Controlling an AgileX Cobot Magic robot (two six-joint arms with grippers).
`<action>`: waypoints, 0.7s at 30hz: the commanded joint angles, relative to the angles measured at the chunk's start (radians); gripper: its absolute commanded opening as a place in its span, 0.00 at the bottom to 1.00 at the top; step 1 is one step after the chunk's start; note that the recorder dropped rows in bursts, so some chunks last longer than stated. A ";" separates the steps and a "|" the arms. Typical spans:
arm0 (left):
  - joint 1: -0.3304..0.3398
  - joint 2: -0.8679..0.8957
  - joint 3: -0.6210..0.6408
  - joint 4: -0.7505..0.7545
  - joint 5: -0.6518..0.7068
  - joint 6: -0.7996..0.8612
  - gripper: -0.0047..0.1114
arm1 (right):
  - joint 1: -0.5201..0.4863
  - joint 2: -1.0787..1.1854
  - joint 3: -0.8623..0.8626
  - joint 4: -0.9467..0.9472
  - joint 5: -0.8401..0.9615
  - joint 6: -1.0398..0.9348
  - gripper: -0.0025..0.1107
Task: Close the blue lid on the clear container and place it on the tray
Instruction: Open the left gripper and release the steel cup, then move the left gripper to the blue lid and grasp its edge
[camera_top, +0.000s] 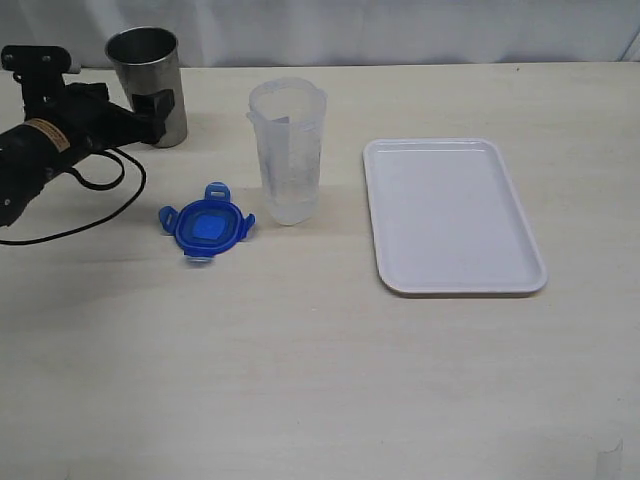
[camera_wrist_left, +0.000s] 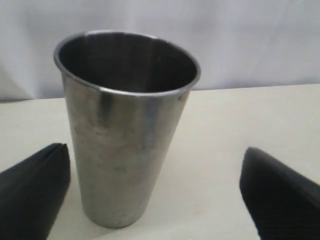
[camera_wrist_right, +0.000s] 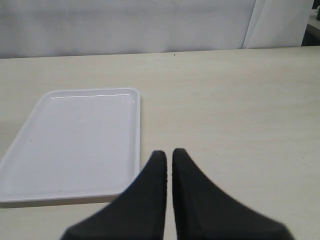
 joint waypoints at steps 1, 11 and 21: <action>-0.008 -0.097 0.070 -0.005 0.005 -0.005 0.50 | -0.004 -0.005 0.002 -0.001 -0.011 0.001 0.06; -0.069 -0.357 -0.063 0.428 0.954 -0.502 0.04 | -0.004 -0.005 0.002 -0.001 -0.011 0.001 0.06; -0.218 -0.362 -0.096 -0.273 1.237 0.202 0.06 | -0.004 -0.005 0.002 -0.001 -0.011 0.001 0.06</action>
